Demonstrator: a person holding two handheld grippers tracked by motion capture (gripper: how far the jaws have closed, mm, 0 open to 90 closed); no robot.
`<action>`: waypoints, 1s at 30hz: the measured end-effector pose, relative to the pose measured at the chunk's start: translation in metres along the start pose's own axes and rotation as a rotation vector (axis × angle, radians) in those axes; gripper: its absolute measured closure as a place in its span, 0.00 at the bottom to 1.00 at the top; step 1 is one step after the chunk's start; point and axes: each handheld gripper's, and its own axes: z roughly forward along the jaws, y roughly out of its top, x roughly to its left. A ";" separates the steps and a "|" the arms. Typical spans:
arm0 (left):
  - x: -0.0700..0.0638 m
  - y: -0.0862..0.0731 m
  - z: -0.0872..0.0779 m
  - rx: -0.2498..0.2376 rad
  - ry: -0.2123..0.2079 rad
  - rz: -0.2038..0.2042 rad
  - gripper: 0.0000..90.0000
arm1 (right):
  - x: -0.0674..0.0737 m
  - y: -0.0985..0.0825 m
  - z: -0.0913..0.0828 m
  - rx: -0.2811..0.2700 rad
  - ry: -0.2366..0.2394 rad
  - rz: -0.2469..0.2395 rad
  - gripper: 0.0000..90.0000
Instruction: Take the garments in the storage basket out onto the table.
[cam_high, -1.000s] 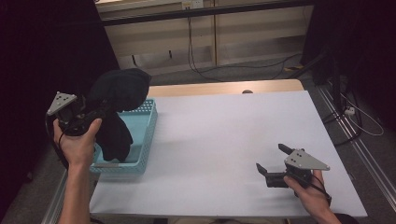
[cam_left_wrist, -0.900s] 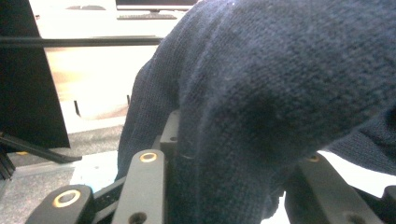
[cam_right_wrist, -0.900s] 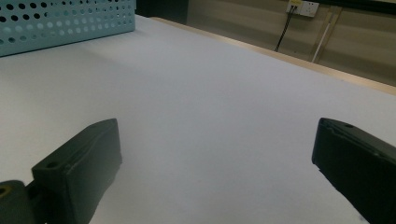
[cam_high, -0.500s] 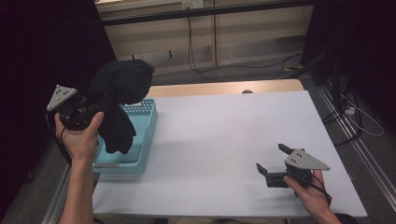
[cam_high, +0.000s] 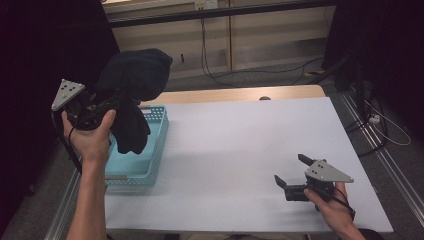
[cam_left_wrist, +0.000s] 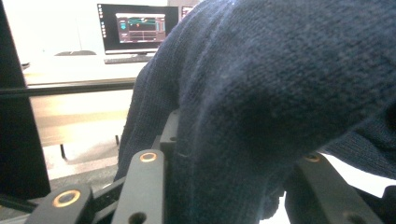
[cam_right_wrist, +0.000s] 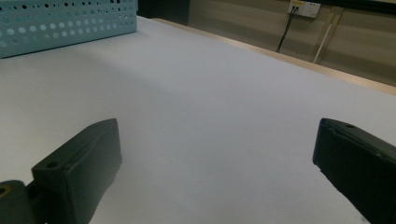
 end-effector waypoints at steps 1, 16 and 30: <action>-0.001 0.001 0.001 -0.001 -0.004 0.003 0.69 | 0.000 0.000 0.000 0.000 0.000 0.000 0.01; -0.032 0.021 0.017 0.000 -0.087 0.038 0.69 | 0.000 0.000 0.001 0.003 0.006 -0.002 0.01; -0.071 0.016 0.049 0.077 -0.241 0.062 0.69 | 0.000 0.000 -0.001 0.000 0.005 0.001 0.01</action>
